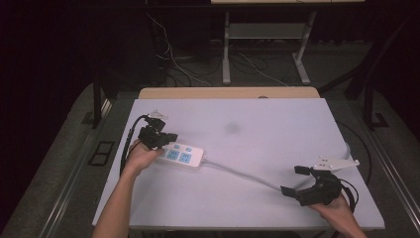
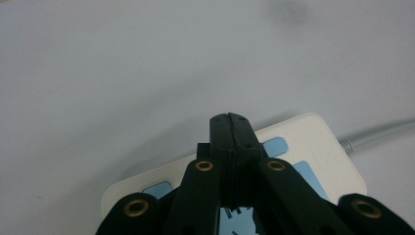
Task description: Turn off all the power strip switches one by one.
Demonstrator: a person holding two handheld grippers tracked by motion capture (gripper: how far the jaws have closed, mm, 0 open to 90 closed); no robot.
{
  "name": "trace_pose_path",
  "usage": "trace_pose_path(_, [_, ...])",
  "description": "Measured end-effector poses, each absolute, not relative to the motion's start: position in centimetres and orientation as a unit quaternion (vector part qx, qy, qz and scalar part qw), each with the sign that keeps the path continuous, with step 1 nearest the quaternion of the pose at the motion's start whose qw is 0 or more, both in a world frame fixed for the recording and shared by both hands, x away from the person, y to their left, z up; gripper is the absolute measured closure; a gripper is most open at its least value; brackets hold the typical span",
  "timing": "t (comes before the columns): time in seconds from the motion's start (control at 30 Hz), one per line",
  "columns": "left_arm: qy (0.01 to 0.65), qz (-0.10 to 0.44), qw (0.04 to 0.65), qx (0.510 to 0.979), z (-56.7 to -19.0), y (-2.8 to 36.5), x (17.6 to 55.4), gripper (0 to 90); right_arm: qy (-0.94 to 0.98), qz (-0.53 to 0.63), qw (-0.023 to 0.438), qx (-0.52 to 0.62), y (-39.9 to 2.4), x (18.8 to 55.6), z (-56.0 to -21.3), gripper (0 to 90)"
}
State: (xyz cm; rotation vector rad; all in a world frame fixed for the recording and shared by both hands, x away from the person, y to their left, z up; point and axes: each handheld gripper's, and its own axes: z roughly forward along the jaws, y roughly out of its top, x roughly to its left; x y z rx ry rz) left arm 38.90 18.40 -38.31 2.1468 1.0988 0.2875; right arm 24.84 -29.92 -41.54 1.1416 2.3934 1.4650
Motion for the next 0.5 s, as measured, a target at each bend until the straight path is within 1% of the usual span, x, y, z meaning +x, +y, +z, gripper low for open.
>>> trace_pose_path(0.23, [0.428, 0.12, 0.354, 0.822, -37.3, 19.4, 38.5, 89.6, 0.788, 0.484, 0.056, 0.377, -29.9, 24.8, -41.5, 0.5])
trace_pose_path(0.5, [0.433, 0.134, 0.345, 0.822, -36.1, 20.8, 38.0, 89.6, 0.788, 0.484, 0.057, 0.375, -29.8, 24.8, -41.5, 0.5])
